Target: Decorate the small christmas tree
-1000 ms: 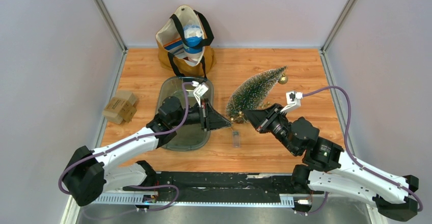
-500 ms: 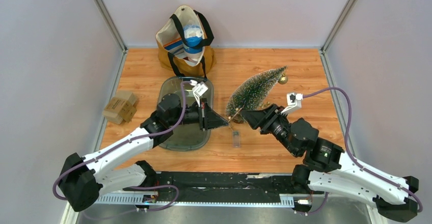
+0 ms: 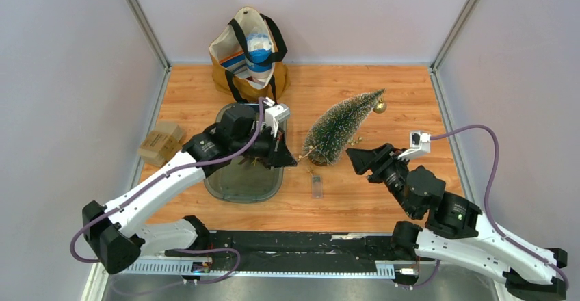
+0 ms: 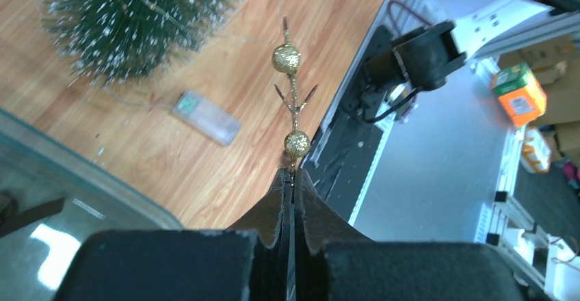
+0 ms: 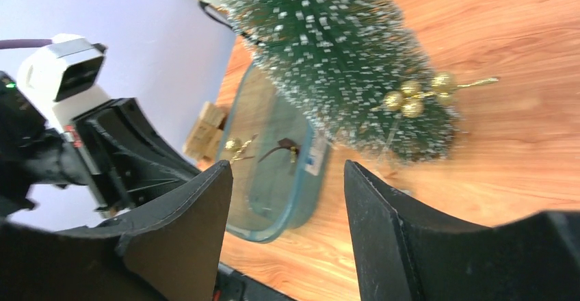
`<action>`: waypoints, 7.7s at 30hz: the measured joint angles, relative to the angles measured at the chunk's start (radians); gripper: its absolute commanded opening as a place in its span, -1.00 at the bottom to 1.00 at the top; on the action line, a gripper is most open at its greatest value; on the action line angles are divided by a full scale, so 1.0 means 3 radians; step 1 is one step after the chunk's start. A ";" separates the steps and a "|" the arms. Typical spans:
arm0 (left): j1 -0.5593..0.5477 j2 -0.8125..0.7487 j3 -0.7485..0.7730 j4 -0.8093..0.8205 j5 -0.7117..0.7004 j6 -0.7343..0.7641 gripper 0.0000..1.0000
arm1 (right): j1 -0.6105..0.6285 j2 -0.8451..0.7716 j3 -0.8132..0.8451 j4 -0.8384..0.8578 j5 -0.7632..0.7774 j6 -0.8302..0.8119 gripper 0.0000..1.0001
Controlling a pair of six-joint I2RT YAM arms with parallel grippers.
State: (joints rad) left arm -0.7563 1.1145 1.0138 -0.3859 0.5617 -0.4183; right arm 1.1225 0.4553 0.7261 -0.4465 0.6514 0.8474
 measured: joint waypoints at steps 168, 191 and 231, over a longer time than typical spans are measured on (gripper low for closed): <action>0.1150 0.1419 -0.0235 -0.0694 -0.1556 0.0290 0.17 | -0.0001 -0.0492 -0.0228 -0.0881 0.1172 0.0092 0.49; 0.1152 0.1128 -0.0235 -0.0749 -0.1617 0.0337 -0.99 | -0.0001 -0.0492 -0.0230 -0.0881 0.1148 0.0093 0.50; 0.1068 -0.1017 -0.0235 -0.0472 0.0359 0.0270 -1.00 | 0.0515 0.1026 0.0973 -0.0064 -0.0877 -0.1467 0.44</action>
State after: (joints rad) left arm -0.4358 0.8093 0.9432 -0.5274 0.6693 -0.3374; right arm 1.2770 0.7631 1.0180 -0.4656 0.3882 0.4072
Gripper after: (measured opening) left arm 0.007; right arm 0.696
